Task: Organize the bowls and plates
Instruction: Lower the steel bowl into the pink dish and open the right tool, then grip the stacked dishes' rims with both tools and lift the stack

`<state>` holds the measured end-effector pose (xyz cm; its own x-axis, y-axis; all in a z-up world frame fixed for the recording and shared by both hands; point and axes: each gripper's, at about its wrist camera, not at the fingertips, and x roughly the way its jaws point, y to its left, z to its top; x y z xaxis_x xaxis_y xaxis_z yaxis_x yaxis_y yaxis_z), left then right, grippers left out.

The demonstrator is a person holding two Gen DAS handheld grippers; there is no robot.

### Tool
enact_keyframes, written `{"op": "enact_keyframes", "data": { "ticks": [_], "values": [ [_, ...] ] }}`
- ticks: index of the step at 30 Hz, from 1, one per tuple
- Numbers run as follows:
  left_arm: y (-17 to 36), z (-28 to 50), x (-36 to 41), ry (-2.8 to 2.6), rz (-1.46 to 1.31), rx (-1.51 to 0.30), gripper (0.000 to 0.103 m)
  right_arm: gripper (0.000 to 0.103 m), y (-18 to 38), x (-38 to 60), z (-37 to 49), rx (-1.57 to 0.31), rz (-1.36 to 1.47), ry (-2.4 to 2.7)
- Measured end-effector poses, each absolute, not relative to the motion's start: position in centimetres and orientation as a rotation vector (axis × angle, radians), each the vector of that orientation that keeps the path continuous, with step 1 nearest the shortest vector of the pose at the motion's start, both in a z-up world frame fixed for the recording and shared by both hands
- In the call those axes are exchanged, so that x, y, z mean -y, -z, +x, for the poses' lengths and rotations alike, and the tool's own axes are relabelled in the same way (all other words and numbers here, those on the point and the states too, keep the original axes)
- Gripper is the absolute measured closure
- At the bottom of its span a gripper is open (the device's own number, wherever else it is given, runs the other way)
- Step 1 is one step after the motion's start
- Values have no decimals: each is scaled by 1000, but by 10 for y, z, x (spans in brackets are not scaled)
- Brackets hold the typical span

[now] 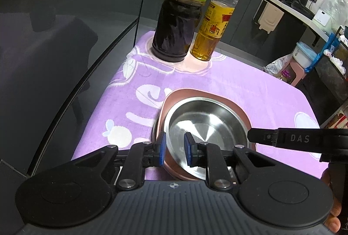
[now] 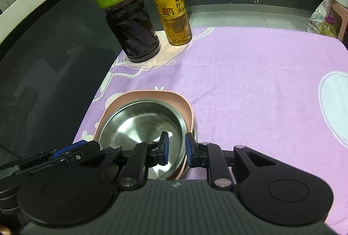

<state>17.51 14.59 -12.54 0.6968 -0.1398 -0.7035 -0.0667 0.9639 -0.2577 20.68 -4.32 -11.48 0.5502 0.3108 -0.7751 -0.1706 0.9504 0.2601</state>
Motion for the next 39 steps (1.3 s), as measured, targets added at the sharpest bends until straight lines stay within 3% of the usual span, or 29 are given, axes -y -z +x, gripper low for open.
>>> {"op": "enact_keyframes", "data": {
  "ticks": [5, 8, 12, 39],
  "values": [
    [124, 171, -151, 34, -298, -796, 84, 83, 114, 49, 206, -954, 180, -287],
    [122, 169, -156, 17, -329, -772, 74, 70, 114, 56, 205, -964, 217, -285],
    [122, 167, -161, -7, -343, -771, 61, 65, 112, 62, 203, -960, 249, -274],
    [152, 188, -152, 11, -353, -860, 61, 61, 139, 57, 221, -1089, 296, -322]
  ]
}}
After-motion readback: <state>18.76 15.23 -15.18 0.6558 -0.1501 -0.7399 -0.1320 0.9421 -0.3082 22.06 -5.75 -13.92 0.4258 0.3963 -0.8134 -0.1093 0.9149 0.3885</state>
